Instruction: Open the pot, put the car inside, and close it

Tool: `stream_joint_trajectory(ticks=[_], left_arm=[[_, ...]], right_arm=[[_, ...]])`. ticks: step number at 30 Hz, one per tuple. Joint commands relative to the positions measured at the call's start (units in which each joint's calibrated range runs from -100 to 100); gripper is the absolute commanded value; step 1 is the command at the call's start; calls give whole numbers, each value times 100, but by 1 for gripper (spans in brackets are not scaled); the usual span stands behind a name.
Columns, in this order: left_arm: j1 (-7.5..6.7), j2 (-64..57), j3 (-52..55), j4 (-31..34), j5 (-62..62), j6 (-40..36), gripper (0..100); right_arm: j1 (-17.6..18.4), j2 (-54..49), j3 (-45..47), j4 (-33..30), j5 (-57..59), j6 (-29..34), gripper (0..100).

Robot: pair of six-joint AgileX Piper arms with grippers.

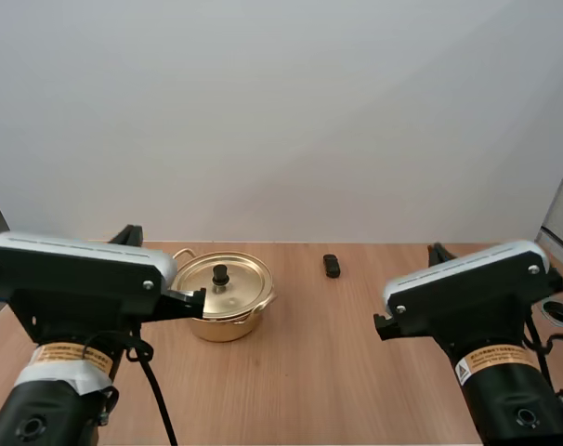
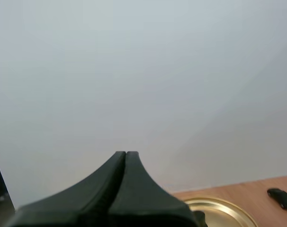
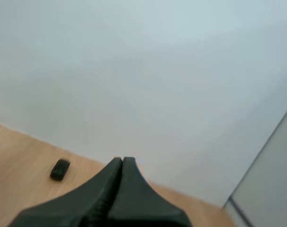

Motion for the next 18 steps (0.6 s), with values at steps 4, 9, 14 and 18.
stream_joint_trajectory(ticks=[4,9,14,18], left_arm=[[1,0,-1807,-211,1728,558,0],[1,98,-2446,-1322,3210,1734,0],[1,1159,-2885,-2787,5785,3804,0],[30,2496,-3381,-2747,6648,3877,0]], right_arm=[[59,0,-1192,-404,1752,-311,0],[59,0,-1763,824,3371,-356,0],[59,0,-1763,1363,4109,-675,0],[59,107,-1774,2184,4962,-1444,0]])
